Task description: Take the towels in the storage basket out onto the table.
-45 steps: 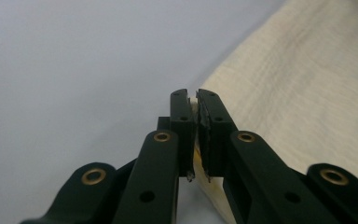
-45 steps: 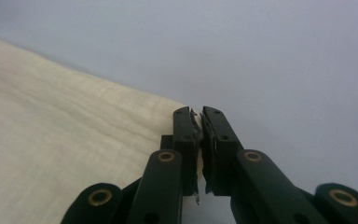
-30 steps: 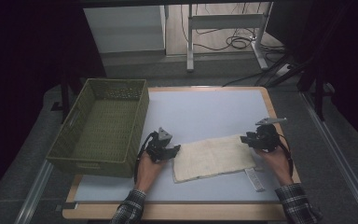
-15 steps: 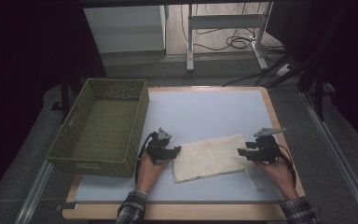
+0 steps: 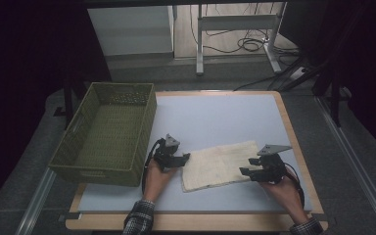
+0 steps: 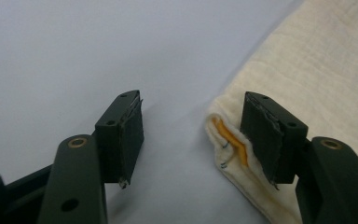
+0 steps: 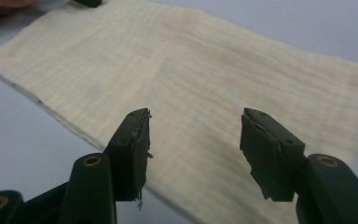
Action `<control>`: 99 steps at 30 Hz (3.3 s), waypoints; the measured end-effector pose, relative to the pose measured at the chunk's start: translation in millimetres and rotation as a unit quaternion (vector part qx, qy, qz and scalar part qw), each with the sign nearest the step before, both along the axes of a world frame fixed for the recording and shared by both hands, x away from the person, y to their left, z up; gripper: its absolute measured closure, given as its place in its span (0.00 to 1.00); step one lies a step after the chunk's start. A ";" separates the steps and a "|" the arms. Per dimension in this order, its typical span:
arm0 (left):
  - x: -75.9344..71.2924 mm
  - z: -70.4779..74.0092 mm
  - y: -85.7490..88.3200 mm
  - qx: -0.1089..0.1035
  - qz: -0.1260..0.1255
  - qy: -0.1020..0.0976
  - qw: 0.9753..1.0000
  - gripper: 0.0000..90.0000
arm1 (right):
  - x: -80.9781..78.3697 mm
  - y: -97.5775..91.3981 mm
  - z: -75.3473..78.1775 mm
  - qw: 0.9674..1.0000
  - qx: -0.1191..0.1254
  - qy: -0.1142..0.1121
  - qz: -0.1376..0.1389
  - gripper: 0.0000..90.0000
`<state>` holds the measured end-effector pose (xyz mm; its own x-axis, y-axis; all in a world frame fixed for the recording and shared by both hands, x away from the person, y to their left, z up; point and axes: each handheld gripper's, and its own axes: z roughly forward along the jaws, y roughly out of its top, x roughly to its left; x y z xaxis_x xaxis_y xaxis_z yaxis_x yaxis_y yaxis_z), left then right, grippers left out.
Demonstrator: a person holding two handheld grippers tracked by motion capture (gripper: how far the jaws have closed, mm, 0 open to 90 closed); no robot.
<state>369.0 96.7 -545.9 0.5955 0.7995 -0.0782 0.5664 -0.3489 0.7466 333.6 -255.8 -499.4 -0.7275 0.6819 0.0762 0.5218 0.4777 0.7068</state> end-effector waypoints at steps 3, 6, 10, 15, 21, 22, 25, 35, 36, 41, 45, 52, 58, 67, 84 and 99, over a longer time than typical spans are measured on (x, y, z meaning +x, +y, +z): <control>0.1 0.0 0.1 0.000 0.000 0.000 1.000 0.43 | -2.6 5.9 -1.0 1.000 0.006 0.006 0.009 0.49; 0.1 0.0 0.1 0.000 0.000 0.000 1.000 0.43 | -7.7 20.1 -4.2 1.000 0.007 0.010 0.029 0.50; 0.0 0.0 0.0 0.000 0.000 0.000 1.000 0.43 | -11.9 37.6 -5.9 0.999 0.007 0.011 0.050 0.50; -0.1 -0.1 -0.1 0.000 0.000 0.000 1.000 0.43 | -16.2 62.0 -9.7 0.997 0.009 0.017 0.078 0.51; 0.1 0.0 0.2 0.000 -0.001 0.001 1.000 0.43 | -20.0 86.5 -17.2 0.994 0.013 0.021 0.105 0.53; 0.1 0.0 0.2 0.000 -0.001 0.001 1.000 0.43 | -21.0 93.1 -19.2 0.993 0.014 0.023 0.112 0.54; 0.1 -0.1 0.2 0.000 0.000 0.001 1.000 0.43 | -24.0 107.5 -22.1 0.991 0.013 0.024 0.128 0.55; 0.2 -0.2 0.2 -0.001 0.000 0.000 1.000 0.43 | -34.7 154.5 -24.2 0.984 0.007 0.018 0.177 0.62; 0.2 -0.3 0.2 -0.001 0.000 0.000 1.000 0.43 | -35.4 157.0 -24.4 0.984 0.006 0.018 0.180 0.62; 0.2 -0.1 0.3 0.000 -0.001 0.000 1.000 0.43 | -38.1 170.4 -28.1 0.981 -0.004 0.012 0.192 0.62; 0.2 -0.1 0.2 0.000 0.000 0.000 1.000 0.43 | -41.3 175.9 -32.1 0.980 -0.023 -0.011 0.196 0.63; -0.1 -0.2 -0.3 0.001 0.001 -0.001 1.000 0.44 | -49.1 177.6 -33.9 0.981 -0.042 -0.042 0.186 0.73; -0.7 0.0 -0.9 0.005 0.005 -0.004 1.000 0.47 | -46.0 176.8 -32.8 0.984 -0.042 -0.036 0.168 0.92; -4.5 1.0 -4.1 0.012 -0.039 -0.017 0.999 0.93 | -42.7 173.2 -34.3 0.986 -0.021 -0.021 0.162 0.93; -2.4 20.3 -8.6 -0.015 -0.010 -0.019 1.000 0.96 | -36.5 162.0 -13.8 0.987 0.016 -0.015 0.157 0.94; 7.8 38.8 -47.9 -0.011 -0.045 -0.035 0.998 0.96 | -36.2 115.9 -2.8 0.991 0.047 -0.023 0.121 0.94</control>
